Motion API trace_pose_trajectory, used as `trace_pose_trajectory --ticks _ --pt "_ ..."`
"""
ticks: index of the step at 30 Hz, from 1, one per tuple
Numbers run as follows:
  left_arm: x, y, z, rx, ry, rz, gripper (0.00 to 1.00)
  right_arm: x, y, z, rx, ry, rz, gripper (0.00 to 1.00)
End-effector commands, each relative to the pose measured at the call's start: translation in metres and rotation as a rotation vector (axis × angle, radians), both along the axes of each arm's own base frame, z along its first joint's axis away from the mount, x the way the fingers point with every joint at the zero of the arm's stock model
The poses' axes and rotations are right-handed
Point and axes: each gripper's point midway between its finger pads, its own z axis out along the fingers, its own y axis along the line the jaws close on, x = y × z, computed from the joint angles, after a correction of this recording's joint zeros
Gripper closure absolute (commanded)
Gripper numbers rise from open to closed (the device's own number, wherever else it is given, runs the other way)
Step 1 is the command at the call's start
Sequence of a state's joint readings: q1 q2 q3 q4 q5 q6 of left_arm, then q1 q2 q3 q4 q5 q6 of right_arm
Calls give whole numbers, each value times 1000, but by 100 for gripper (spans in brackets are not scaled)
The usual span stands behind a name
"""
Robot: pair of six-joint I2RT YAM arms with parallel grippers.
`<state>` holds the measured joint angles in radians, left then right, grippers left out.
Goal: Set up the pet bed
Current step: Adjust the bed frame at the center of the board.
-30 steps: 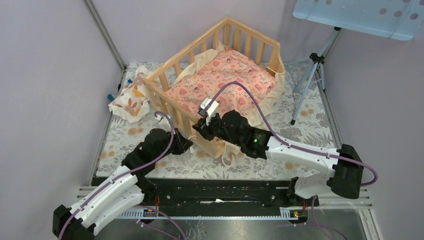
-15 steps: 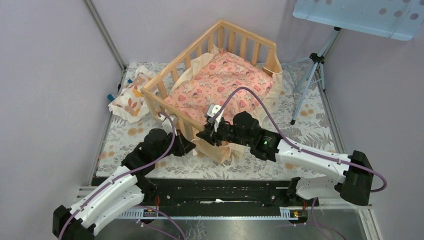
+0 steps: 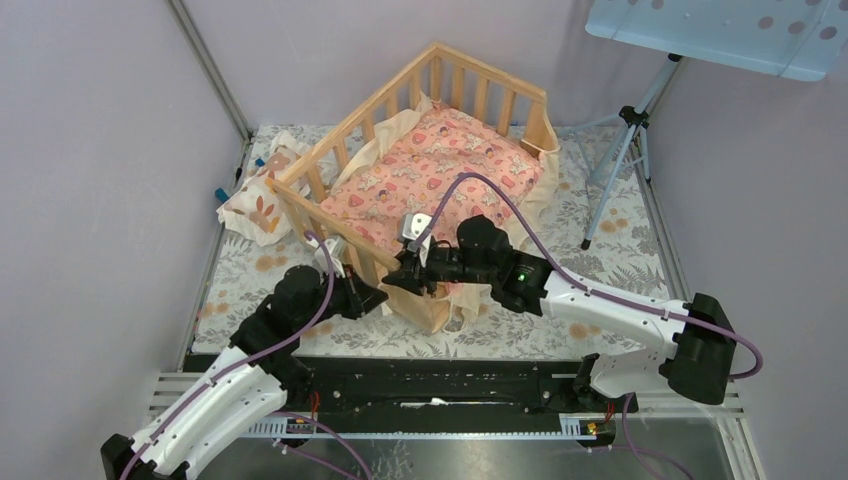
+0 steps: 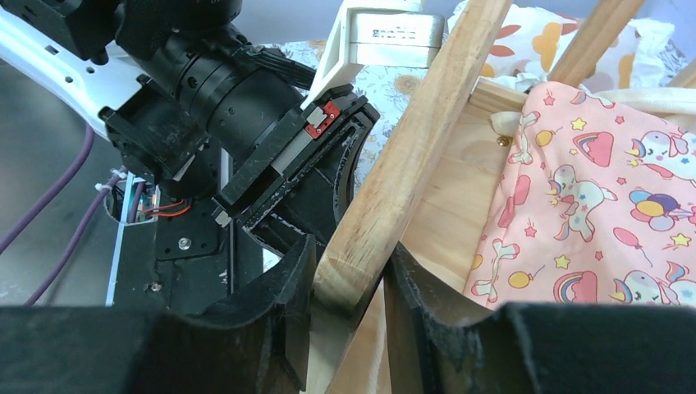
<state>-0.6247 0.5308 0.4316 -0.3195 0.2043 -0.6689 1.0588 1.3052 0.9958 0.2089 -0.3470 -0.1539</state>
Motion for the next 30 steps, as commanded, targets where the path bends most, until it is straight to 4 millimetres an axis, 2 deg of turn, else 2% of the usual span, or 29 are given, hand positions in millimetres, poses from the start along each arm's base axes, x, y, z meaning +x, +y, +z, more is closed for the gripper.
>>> trace_pose_trajectory --ticks 1,14,22,30 --pt "1 -5 18 -53 -45 -18 100 -102 11 34 113 -56 554 100" --pt "-12 -11 25 -94 -27 -77 100 -135 -7 40 115 -31 687 100" --pt "-17 -10 31 -108 -21 -81 100 -156 3 36 71 -65 727 100" --pt "-22 -11 34 -118 -16 -103 100 -189 12 38 49 -95 816 100"
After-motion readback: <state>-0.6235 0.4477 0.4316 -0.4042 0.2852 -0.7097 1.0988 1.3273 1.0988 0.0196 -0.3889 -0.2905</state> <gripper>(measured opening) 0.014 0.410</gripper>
